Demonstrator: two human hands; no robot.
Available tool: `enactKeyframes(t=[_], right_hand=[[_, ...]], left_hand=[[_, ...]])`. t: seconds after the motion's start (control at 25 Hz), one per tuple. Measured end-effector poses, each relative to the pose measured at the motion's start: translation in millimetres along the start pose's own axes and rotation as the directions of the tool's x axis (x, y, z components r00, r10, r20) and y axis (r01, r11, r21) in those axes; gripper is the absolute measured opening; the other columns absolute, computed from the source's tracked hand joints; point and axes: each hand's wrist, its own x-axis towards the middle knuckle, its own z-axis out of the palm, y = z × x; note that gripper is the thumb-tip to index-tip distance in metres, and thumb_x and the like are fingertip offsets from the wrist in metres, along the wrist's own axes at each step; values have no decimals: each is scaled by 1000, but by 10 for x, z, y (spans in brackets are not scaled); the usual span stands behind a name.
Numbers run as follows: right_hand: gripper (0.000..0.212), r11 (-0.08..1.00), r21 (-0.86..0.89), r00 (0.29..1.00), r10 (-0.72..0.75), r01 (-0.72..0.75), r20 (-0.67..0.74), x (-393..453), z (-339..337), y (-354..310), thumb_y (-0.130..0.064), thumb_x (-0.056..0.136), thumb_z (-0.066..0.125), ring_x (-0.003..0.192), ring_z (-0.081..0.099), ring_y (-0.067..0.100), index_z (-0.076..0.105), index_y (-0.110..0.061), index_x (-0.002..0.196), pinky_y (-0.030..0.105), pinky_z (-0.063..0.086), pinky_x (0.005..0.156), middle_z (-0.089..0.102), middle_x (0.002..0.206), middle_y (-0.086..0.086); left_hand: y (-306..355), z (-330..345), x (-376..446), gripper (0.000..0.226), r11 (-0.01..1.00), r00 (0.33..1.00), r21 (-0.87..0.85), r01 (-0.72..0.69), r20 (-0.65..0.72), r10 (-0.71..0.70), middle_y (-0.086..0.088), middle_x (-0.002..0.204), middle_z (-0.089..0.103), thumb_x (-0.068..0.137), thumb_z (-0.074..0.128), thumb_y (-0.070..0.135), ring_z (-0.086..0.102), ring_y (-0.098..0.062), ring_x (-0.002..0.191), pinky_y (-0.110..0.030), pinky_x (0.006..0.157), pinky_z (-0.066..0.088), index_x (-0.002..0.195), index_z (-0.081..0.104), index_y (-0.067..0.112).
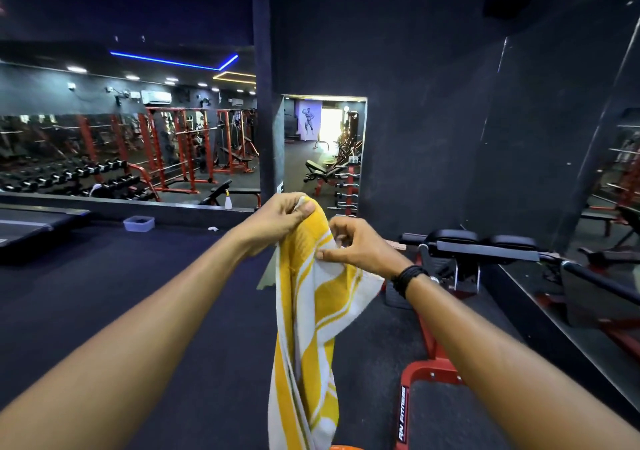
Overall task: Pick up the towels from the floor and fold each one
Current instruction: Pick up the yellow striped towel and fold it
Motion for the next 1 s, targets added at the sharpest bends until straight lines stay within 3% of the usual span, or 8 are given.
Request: enactKeyframes(t=[0.08, 0.16, 0.32, 0.48, 0.64, 0.76, 0.84, 1.0], right_hand=[[30, 991, -75, 979, 123, -113, 160, -50, -11, 44, -31, 70, 84, 81, 66, 16, 70, -14, 91, 41, 55, 74, 74, 93, 2], [39, 869, -454, 920, 323, -196, 223, -119, -81, 184, -40, 65, 85, 87, 67, 21, 67, -14, 87, 39, 53, 78, 73, 94, 5], [46, 541, -803, 910, 414, -250, -4, -192, -383, 352, -55, 66, 79, 90, 55, 23, 49, -20, 69, 32, 34, 81, 62, 85, 2], [27, 797, -563, 946, 32, -218, -322, -109, -896, 94, -44, 67, 82, 95, 43, 13, 65, -25, 74, 30, 31, 83, 54, 101, -8], [18, 951, -275, 927, 31, -143, -374, -86, -964, -60, -26, 77, 79, 68, 58, 8, 68, -12, 75, 28, 48, 64, 65, 74, 0], [23, 996, -47, 884, 42, -72, -465, -80, -958, -63, -18, 74, 82, 68, 62, 13, 60, -17, 81, 31, 53, 62, 67, 72, 3], [33, 992, 39, 912, 122, -116, -391, -165, -990, -1, -11, 71, 83, 67, 64, 18, 55, -17, 89, 33, 53, 63, 69, 72, 10], [36, 931, -23, 932, 363, -363, -16, -456, -1019, 13, -6, 66, 81, 53, 61, 14, 57, -6, 93, 25, 53, 48, 65, 66, 11]], left_hand=[[15, -76, -7, 24, 998, 998, 63, -27, -49, 30, 0, 72, 50, 100, 45, 21, 48, 0, 60, -14, 55, 40, 81, 54, 10], [5, -214, -14, 26, 997, 977, 72, -26, -209, 40, 2, 70, 47, 100, 45, 21, 45, 1, 58, -15, 54, 37, 76, 51, 15], [-178, -659, -89, 28, 980, 894, 194, 38, -445, 53, 0, 72, 49, 100, 48, 19, 44, -10, 70, -29, 63, 35, 75, 54, 8], [-405, -804, -255, 28, 973, 788, 164, 164, -615, -29, 4, 68, 49, 100, 48, 25, 43, -12, 68, -29, 58, 33, 74, 55, 16], [-335, -774, -329, 22, 993, 782, 87, 75, -623, -5, 4, 78, 59, 100, 46, 27, 52, -6, 71, -21, 59, 42, 97, 63, 14], [-293, -759, -309, 19, 996, 761, 68, 51, -649, 5, 3, 80, 62, 98, 51, 26, 54, -8, 73, -23, 62, 44, 88, 64, 18], [-435, -799, -360, 18, 983, 812, 105, 148, -580, -60, 1, 78, 63, 96, 56, 22, 56, -13, 76, -31, 68, 46, 81, 65, 18], [-508, -754, -442, 20, 886, 911, 217, 410, -142, -387, -12, 84, 65, 93, 59, 17, 60, -24, 83, -39, 78, 52, 95, 67, -1]])
